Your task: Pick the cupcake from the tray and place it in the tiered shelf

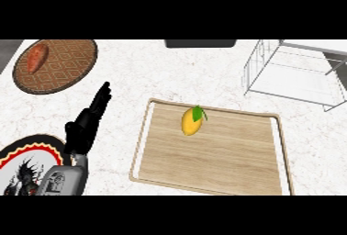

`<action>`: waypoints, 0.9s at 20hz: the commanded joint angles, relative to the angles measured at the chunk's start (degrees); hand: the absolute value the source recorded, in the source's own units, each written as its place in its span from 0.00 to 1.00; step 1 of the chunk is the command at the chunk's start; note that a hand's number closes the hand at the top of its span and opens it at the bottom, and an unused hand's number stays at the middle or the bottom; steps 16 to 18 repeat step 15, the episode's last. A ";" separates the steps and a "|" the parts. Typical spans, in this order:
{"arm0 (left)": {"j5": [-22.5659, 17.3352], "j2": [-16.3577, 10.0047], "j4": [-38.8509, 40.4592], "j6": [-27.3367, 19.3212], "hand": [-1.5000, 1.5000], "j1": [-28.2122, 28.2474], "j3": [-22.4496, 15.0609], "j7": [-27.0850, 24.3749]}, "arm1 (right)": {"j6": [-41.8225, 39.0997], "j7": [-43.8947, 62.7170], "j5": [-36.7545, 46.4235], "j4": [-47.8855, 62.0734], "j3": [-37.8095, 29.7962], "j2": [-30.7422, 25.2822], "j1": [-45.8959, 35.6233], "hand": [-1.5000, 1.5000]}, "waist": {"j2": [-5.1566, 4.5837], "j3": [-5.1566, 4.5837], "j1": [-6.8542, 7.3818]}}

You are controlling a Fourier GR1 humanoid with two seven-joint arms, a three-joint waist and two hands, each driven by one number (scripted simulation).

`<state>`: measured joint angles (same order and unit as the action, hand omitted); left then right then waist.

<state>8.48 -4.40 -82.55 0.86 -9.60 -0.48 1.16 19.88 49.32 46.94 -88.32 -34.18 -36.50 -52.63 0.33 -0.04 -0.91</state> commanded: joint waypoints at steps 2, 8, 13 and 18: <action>0.96 1.61 -0.07 -1.98 0.50 0.52 -0.57 1.06 | -12.55 9.55 -5.10 -8.63 -7.13 -5.75 6.16 0.00 | 0.44 0.04 -1.51; 0.26 0.23 -3.10 -0.60 0.50 2.99 -0.31 1.88 | -27.47 10.14 -17.95 -17.29 -19.96 -9.63 18.57 0.00 | 0.63 0.14 -2.06; 0.57 -0.18 -2.35 -0.79 0.50 4.06 0.16 -0.48 | -37.78 9.16 -29.68 -19.75 -34.91 -11.87 25.83 0.00 | 0.67 0.14 -2.61; -1.46 -1.87 -4.94 1.09 0.50 3.64 1.57 1.86 | -41.71 5.54 -33.74 -20.90 -40.72 -11.16 30.38 0.00 | 0.74 0.18 -2.56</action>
